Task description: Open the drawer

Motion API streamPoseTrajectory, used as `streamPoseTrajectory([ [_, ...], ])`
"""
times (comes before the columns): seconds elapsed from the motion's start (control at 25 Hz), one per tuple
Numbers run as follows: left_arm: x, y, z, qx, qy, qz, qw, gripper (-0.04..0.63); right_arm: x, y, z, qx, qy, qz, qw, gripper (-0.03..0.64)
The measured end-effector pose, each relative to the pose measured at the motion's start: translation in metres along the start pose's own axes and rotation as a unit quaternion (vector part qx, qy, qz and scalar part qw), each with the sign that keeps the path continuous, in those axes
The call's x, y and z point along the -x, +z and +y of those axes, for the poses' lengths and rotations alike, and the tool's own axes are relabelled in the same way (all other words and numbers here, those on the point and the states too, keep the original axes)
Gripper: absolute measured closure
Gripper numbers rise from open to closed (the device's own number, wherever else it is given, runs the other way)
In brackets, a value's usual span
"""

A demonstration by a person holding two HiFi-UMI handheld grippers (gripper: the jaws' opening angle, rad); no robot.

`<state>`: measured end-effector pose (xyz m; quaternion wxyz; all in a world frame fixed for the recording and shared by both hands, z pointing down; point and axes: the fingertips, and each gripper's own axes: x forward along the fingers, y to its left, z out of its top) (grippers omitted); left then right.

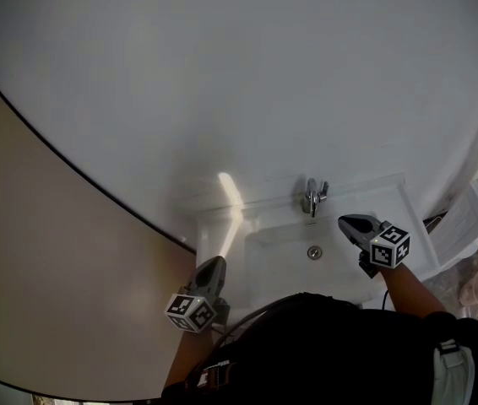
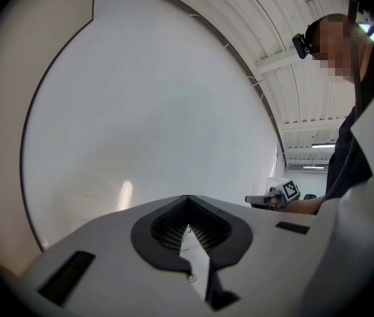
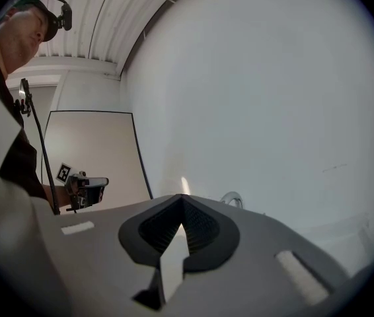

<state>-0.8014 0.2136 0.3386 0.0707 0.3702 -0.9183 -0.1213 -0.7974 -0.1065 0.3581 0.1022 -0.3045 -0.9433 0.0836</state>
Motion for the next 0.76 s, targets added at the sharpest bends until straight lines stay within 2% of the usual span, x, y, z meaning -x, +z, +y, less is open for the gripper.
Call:
streamPoseTrajectory([
  [0.76, 0.0022, 0.0032, 0.0016, -0.002, -0.015, 0.007, 0.9999, 0.597, 0.0037, -0.0004, 0.0083, 0.005, -0.009, 0.007, 1.0, 0.618],
])
